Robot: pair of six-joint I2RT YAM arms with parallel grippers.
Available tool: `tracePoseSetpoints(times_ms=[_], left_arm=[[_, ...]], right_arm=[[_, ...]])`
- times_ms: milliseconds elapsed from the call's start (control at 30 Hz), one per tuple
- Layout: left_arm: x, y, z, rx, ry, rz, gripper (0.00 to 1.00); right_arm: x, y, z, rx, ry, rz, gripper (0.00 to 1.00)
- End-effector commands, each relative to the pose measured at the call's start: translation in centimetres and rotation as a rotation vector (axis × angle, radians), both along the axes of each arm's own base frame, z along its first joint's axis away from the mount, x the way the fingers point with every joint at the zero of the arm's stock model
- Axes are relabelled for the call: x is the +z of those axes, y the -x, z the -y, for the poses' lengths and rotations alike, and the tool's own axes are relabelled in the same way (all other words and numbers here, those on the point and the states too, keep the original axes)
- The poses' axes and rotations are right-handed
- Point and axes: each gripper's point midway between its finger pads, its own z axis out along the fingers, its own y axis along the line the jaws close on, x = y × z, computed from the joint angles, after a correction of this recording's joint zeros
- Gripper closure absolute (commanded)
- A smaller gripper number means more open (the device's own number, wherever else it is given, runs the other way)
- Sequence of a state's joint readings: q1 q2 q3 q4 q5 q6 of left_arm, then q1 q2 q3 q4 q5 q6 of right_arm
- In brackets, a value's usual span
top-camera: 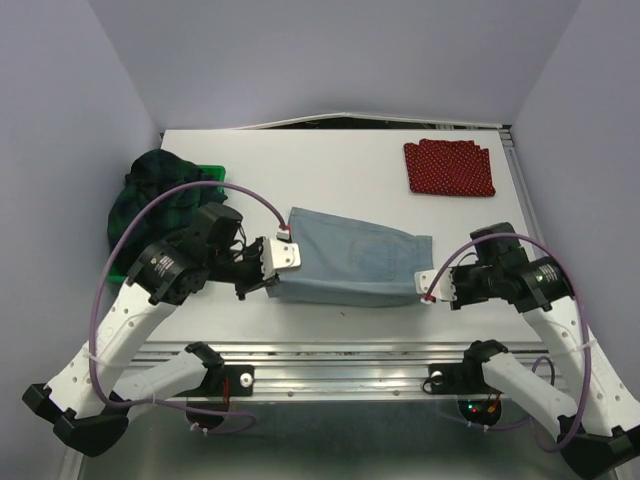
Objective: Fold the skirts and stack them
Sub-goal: Fold the skirt
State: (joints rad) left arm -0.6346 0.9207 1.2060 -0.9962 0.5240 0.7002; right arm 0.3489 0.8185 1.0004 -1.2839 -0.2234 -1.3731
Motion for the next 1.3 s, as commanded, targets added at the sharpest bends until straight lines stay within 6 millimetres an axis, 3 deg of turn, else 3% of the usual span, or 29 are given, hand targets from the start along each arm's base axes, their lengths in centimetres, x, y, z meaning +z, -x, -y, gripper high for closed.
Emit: tracePoseSetpoints(times_ms=[0,133,200,233,400,500,600,733,900,1033,1100,1133,1167,1233,1267], left_arm=[[1.2,0.1,0.0,0.02,0.021,-0.002,1.0],[2.2,-4.0,1.5,0.117,0.05,0.074,1.0],[1.8,-5.7,1.6,0.143,0.031,0.091,1.0],[1.4,-7.5,1.8,0.171,0.023,0.1,1.0],[1.4,-13.3,1.0,0.236,0.015,0.122,1.0],[-0.4,-16.9,0.5,0.246,-0.026,0.092,1.0],[-1.3,-19.2,0.6,0.244,-0.044,0.098,1.0],[-5.5,-22.8,1.0,0.242,-0.088,0.054,1.0],[-10.5,-26.4,1.4,0.271,-0.129,0.001,1.0],[-13.0,-28.3,1.4,0.311,-0.15,-0.028,0.97],[-14.0,-29.5,0.6,0.356,-0.168,-0.022,0.87],[-14.2,-29.9,0.4,0.372,-0.177,-0.014,0.71],[-14.1,-30.3,0.2,0.396,-0.178,-0.008,0.67],[-12.7,-31.1,-0.3,0.436,-0.158,0.01,0.56],[-11.8,-31.5,-0.4,0.455,-0.148,0.029,0.39]], right_arm=[[0.7,0.6,-0.2,0.019,-0.016,0.001,0.99],[-0.5,-2.7,-0.7,-0.021,0.01,0.0,0.99],[-0.8,-3.9,-0.9,-0.014,0.034,-0.004,0.99],[-1.2,-4.9,-0.8,-0.007,0.066,-0.016,0.99],[-1.4,-8.3,-1.3,0.013,0.094,-0.068,0.99],[-1.5,-11.2,-1.4,0.02,0.087,-0.094,0.99],[-2.3,-13.5,-0.6,0.015,0.091,-0.121,0.98],[-5.5,-17.3,-0.3,0.031,0.12,-0.168,0.91],[-9.2,-19.6,-1.1,0.024,0.109,-0.223,0.81],[-11.8,-20.7,-1.1,-0.026,0.113,-0.242,0.61],[-12.0,-22.2,-1.3,-0.09,0.094,-0.229,0.48],[-12.0,-22.5,-1.5,-0.112,0.08,-0.232,0.25],[-11.8,-23.1,-1.6,-0.135,0.069,-0.228,0.16],[-10.6,-24.3,-1.8,-0.182,0.031,-0.207,0.14],[-10.1,-24.5,-1.9,-0.189,0.022,-0.197,0.14]])
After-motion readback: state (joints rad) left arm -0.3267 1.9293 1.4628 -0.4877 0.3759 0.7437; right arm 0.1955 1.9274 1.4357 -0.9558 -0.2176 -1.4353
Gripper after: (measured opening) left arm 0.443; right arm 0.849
